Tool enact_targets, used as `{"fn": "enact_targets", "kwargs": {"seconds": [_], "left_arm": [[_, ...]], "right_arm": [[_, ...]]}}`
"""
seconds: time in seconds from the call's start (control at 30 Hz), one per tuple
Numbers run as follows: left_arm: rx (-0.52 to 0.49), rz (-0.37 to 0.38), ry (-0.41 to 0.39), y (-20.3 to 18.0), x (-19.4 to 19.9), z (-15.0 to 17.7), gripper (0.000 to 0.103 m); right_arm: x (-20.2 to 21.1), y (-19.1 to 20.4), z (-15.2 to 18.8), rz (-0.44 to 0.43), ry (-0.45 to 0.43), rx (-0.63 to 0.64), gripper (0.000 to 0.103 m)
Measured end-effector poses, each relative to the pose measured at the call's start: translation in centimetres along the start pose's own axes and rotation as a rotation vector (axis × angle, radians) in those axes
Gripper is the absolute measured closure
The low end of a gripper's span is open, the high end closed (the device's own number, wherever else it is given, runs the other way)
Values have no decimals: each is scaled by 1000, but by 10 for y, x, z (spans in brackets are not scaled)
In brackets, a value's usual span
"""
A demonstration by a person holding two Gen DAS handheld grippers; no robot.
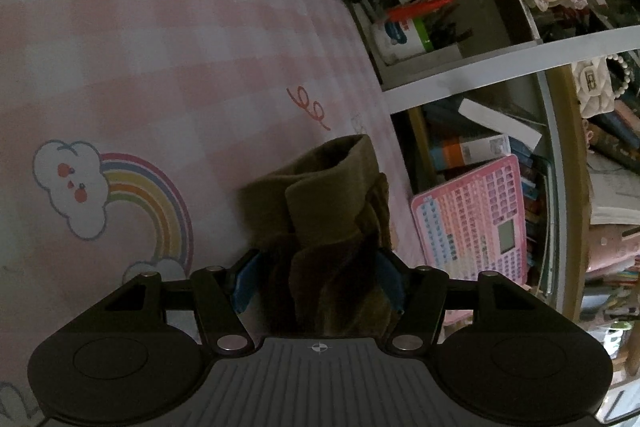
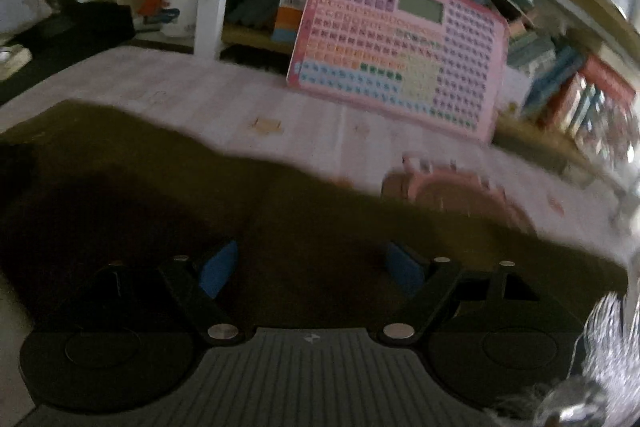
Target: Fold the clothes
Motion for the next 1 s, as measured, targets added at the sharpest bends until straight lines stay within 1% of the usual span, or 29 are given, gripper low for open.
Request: {"fn": "enact_targets", "kwargs": {"seconds": [0.07, 0.13, 0.17, 0.2, 0.23, 0.3, 0.37, 0.4, 0.43, 0.5, 0.53, 0.57, 0.6, 0.7, 0.77, 0.83, 0.9, 1.0], "left_arm": [[-5, -5, -10, -1, 0, 2, 42], [-3, -9, -18, -1, 0, 2, 44], [-4, -14, -23, -1, 0, 3, 44], [-5, -18, -28, -2, 0, 3, 47], [-7, -29, -34, -2, 0, 4, 51], [-10, -58, -45, -2, -2, 5, 71], [5, -70, -46, 2, -4, 4, 82], [9, -67, -44, 4, -5, 4, 86], [4, -67, -47, 4, -6, 4, 87], [-31, -73, -60, -1, -3, 6, 92], [-61, -71, -71, -5, 0, 8, 92], [-101, -65, -83, -11, 4, 12, 93], [-164, -51, -91, -20, 9, 18, 94], [-404, -3, -104, -54, 25, 43, 95], [-590, 8, -94, -77, 34, 65, 95], [-790, 5, -92, -98, 41, 92, 95], [-961, -4, -88, -113, 43, 121, 95], [-1179, -42, -68, -126, 37, 167, 94]], "right_arm": [[19, 6, 14, -21, 9, -35, 23], [33, 13, 25, -37, 7, -38, 23], [39, 17, 29, -43, -4, -26, 23], [40, 20, 31, -46, -13, -9, 23], [42, 22, 33, -50, -21, 8, 23], [40, 23, 33, -69, -34, 23, 23], [38, 23, 33, -88, -46, 47, 22], [37, 22, 32, -98, -49, 60, 22], [36, 20, 31, -110, -47, 63, 22], [35, 9, 28, -159, -18, 32, 22], [37, 2, 28, -173, -7, 4, 22], [43, -7, 29, -171, -16, -20, 22], [48, -16, 31, -169, -25, -43, 22], [64, -45, 45, -175, -48, -63, 22], [74, -66, 60, -176, -47, -77, 22], [82, -86, 78, -177, -29, -94, 22], [88, -105, 97, -178, -4, -114, 22], [90, -133, 121, -174, 28, -164, 22]]}}
Point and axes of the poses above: each gripper's, at about its wrist camera, not at the fingertips, and x roughly against the way its jaws point, y to its left, z to its underside, the point moved 1 cm from there along -x, roughly the way its jaws point, and after that the axes turned 14 degrees about x, right-handed, at the moved point
